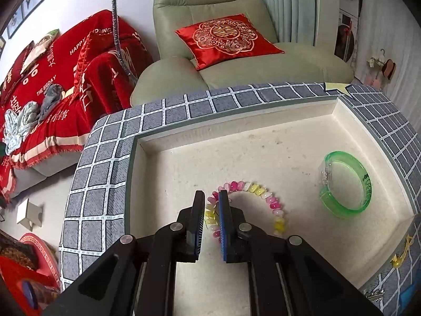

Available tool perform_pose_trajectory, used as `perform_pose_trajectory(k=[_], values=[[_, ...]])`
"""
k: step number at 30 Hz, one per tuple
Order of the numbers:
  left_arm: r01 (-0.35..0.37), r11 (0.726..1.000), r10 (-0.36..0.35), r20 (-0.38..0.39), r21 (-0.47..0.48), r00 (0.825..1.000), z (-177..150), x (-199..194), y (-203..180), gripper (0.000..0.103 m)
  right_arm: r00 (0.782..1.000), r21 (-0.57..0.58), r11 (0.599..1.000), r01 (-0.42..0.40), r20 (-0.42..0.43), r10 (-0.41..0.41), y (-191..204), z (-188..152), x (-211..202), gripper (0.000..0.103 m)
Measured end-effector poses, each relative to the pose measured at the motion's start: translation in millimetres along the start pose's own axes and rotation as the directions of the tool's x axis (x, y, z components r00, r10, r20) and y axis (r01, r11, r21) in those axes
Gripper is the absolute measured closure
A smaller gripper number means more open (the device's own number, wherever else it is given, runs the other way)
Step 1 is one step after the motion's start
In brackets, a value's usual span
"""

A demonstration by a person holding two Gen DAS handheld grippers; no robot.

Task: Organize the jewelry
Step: 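Move the left gripper toward the silver charm while the right moves toward the heart pendant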

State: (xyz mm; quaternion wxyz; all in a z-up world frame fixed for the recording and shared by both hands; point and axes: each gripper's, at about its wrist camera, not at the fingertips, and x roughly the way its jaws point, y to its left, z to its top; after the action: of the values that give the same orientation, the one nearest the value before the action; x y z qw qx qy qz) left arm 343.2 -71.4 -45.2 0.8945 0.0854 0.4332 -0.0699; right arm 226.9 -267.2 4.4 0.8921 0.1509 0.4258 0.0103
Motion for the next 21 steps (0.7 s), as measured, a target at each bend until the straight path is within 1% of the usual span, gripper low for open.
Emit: perform_pose_trajectory(k=[3, 4, 5, 6, 7, 8, 9, 10, 11, 12, 14, 17, 21], values=[[0.003, 1.0, -0.003, 0.011, -0.004, 1.0, 1.2, -6.0, 2.4, 0.077, 1.0, 0.005, 1.0, -0.003, 0.006, 0.003, -2.6, -4.0, -4.2, 0.038], [0.003, 1.0, -0.002, 0.019, -0.004, 1.0, 1.6, -9.5, 3.1, 0.064, 1.0, 0.006, 1.0, -0.003, 0.009, 0.003, -2.9, -5.5, -5.9, 0.036], [0.001, 1.0, -0.001, 0.026, -0.004, 1.0, 2.1, -13.8, 3.7, 0.038, 1.0, 0.007, 1.0, -0.006, 0.011, 0.006, -3.3, -6.8, -7.9, 0.03], [-0.016, 1.0, 0.016, 0.034, -0.011, 0.999, 2.2, -18.5, 4.7, 0.0, 1.0, 0.007, 1.0, -0.013, 0.015, 0.013, -4.3, -8.4, -9.9, 0.026], [-0.043, 0.999, 0.044, 0.081, -0.016, 0.996, 2.0, -27.6, 6.1, 0.0, 1.0, 0.006, 1.0, -0.017, 0.022, 0.017, -4.4, -9.8, -12.7, 0.021], [-0.05, 0.999, 0.05, 0.095, -0.003, 0.994, 3.3, -33.6, 5.6, 0.0, 0.999, 0.003, 1.0, -0.019, 0.029, 0.019, -4.5, -11.1, -15.6, 0.021], [-0.04, 0.999, 0.039, 0.1, 0.007, 0.994, 3.6, -36.9, 5.4, 0.0, 0.999, -0.007, 1.0, -0.017, 0.036, 0.018, -3.7, -13.0, -19.3, 0.021], [-0.035, 0.999, 0.034, 0.102, 0.012, 0.994, 3.2, -40.0, 6.0, 0.0, 0.999, -0.015, 1.0, -0.018, 0.041, 0.018, -3.3, -14.5, -22.1, 0.018], [-0.042, 0.999, 0.04, 0.114, 0.014, 0.993, 2.0, -44.4, 6.8, 0.0, 0.999, -0.02, 1.0, -0.024, 0.042, 0.025, -3.0, -16.4, -25.2, 0.005], [-0.046, 0.999, 0.044, 0.124, 0.014, 0.991, 0.9, -48.8, 7.6, 0.0, 0.998, -0.022, 0.999, -0.032, 0.046, 0.033, -3.2, -18.7, -27.8, 0.001], [-0.041, 0.999, 0.04, 0.14, 0.009, 0.989, -4.6, -58.6, 11.0, 0.0, 0.995, -0.012, 0.998, -0.062, 0.075, 0.063, -3.7, -24.2, -37.4, 0.0], [-0.017, 1.0, 0.014, 0.154, 0.019, 0.988, -16.3, -74.4, 14.1, 0.0, 0.994, -0.005, 0.997, -0.078, 0.079, 0.078, -2.9, -30.6, -48.6, 0.0], [0.005, 1.0, -0.007, 0.15, 0.015, 0.989, -40.1, -98.8, 22.7, 0.0, 0.998, -0.037, 0.999, -0.036, 0.047, 0.038, -0.7, -39.8, -59.3, 0.0]])
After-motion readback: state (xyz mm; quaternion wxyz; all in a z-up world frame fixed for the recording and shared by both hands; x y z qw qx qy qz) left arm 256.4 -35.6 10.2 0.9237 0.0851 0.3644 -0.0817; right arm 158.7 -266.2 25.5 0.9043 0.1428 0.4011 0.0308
